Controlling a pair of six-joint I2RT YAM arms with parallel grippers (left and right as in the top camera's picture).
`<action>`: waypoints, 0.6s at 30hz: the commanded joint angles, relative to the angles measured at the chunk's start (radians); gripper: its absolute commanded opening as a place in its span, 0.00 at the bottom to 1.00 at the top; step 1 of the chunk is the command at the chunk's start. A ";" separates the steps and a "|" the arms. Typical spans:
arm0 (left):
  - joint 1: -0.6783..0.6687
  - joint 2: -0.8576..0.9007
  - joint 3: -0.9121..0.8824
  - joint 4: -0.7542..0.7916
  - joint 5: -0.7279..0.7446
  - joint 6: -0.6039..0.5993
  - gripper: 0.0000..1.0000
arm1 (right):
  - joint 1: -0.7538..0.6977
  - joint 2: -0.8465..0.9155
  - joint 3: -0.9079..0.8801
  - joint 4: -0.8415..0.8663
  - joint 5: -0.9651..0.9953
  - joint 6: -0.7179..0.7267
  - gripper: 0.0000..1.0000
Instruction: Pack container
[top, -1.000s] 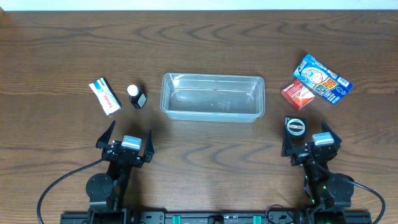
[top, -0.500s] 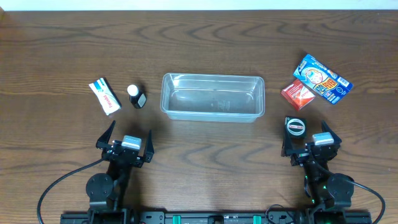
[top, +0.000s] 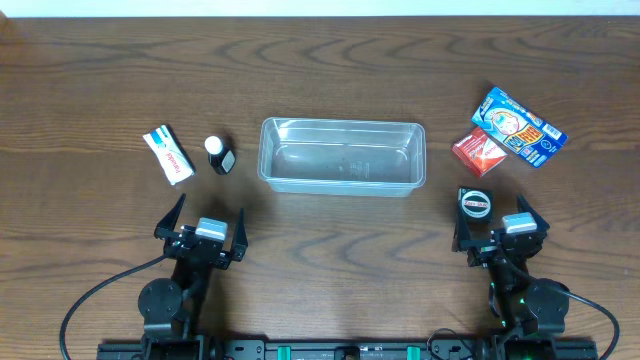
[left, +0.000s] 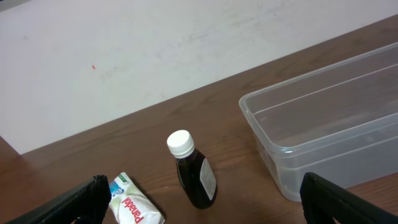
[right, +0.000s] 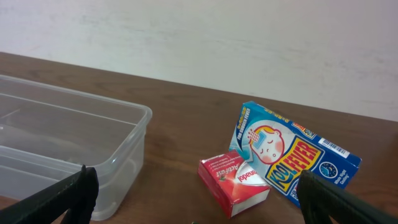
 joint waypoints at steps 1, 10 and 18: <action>0.004 -0.006 -0.019 -0.033 0.006 -0.005 0.98 | -0.008 -0.007 -0.002 -0.004 -0.007 -0.014 0.99; 0.004 -0.007 -0.019 -0.033 0.006 -0.005 0.98 | -0.008 -0.007 -0.002 -0.004 -0.007 -0.014 0.99; 0.004 -0.007 -0.019 -0.033 0.006 -0.005 0.98 | -0.008 -0.007 -0.002 0.017 -0.011 -0.015 0.99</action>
